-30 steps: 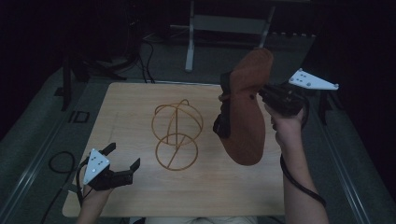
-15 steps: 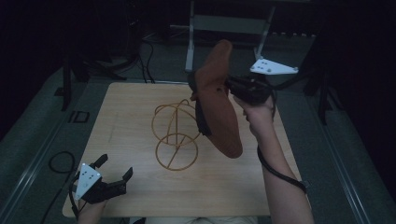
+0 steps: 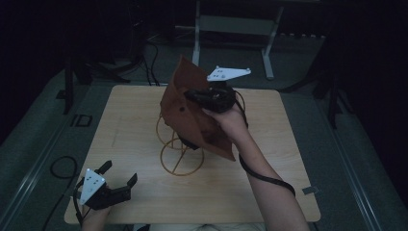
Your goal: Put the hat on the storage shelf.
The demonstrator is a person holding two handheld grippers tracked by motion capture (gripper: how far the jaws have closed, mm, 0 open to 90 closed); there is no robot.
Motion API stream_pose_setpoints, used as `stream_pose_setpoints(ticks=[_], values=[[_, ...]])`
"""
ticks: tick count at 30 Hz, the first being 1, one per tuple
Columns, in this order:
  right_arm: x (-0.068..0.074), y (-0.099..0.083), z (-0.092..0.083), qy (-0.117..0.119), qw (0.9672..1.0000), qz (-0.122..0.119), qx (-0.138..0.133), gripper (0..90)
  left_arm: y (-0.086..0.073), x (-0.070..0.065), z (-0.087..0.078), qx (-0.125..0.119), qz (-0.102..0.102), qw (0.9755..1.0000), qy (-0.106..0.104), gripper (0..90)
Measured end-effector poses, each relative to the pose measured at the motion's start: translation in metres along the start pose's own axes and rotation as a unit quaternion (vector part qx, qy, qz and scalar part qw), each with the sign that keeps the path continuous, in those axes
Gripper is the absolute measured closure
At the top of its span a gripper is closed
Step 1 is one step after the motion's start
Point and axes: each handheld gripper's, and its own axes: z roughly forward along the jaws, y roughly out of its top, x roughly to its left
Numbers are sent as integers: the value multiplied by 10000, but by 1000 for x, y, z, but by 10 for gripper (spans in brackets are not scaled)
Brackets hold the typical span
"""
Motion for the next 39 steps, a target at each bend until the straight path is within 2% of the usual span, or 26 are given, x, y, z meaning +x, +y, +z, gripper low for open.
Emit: stream_pose_setpoints(ticks=[4,11,14,15,17,18,21,24,27,33,34,35,39], values=[[1,-3,13,87,9998,55,140,870,-2,4,0,0,-151,9999,7,26],[6,0,30,164,9993,73,340,861,-6,6,2,61,-182,9998,5,27],[8,0,36,154,9987,-6,477,838,-7,6,3,86,-183,9998,-25,27],[10,-2,44,160,9979,-40,631,711,-7,6,3,86,-194,9998,-42,27],[10,-4,47,130,9979,-31,640,635,-8,7,3,100,-196,9998,-39,27],[10,-5,48,131,9979,3,634,566,-9,7,4,101,-225,9997,-53,27],[10,-5,51,268,9971,57,716,471,-10,8,4,122,-259,9996,-55,27],[16,-5,53,232,9967,-20,772,374,-10,9,4,107,-288,9995,-38,27],[21,-3,52,196,9962,-199,824,337,-11,9,3,102,-281,9996,-28,27],[22,-4,45,232,9969,-178,726,249,-14,8,6,160,-275,9995,-27,27],[21,-4,43,380,9964,-177,735,198,-14,9,6,162,-286,9995,-18,27],[20,-5,42,474,9961,-190,722,192,-14,9,6,172,-290,9994,-6,27],[17,-6,35,528,9963,-150,666,199,-15,10,6,174,-315,9993,32,27]])
